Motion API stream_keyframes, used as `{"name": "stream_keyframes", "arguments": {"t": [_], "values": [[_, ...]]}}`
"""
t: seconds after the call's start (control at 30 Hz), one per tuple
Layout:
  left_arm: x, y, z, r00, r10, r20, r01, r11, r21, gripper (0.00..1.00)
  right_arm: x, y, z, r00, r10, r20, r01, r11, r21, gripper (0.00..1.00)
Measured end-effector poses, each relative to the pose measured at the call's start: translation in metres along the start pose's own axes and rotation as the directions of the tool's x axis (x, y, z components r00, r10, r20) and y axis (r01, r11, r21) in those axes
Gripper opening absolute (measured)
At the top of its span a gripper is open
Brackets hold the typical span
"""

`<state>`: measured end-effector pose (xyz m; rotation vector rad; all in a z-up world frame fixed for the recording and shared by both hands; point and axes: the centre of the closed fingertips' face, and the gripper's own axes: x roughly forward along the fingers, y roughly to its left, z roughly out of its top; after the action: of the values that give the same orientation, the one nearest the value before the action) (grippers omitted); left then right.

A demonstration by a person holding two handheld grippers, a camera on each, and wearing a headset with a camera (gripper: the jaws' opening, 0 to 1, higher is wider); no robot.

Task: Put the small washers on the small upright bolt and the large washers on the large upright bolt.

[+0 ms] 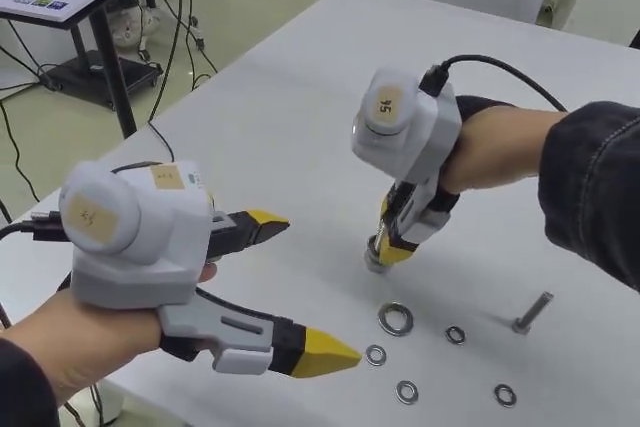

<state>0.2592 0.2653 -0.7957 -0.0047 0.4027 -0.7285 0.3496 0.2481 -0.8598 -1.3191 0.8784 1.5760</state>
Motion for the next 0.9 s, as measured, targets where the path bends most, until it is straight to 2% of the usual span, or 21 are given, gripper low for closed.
{"name": "stream_keyframes", "arguments": {"t": [0.37,0.8,0.9], "values": [[-0.0007,0.0016,-0.0011,1.0000,0.003,0.000,-0.003,1.000,-0.003,0.93,0.0090,0.0000,-0.0037,0.9995,-0.013,-0.030,0.012,1.000,-0.019,0.23],[-0.0008,0.0014,-0.0007,1.0000,0.001,0.000,-0.001,1.000,-0.002,0.93,0.0058,0.0013,-0.0044,0.9995,-0.008,-0.030,0.008,1.000,-0.004,0.24],[-0.0013,0.0010,-0.0008,1.0000,0.001,0.001,-0.001,1.000,-0.002,0.93,0.0067,0.0037,-0.0041,0.9997,0.007,-0.023,-0.007,1.000,0.003,0.29]]}}
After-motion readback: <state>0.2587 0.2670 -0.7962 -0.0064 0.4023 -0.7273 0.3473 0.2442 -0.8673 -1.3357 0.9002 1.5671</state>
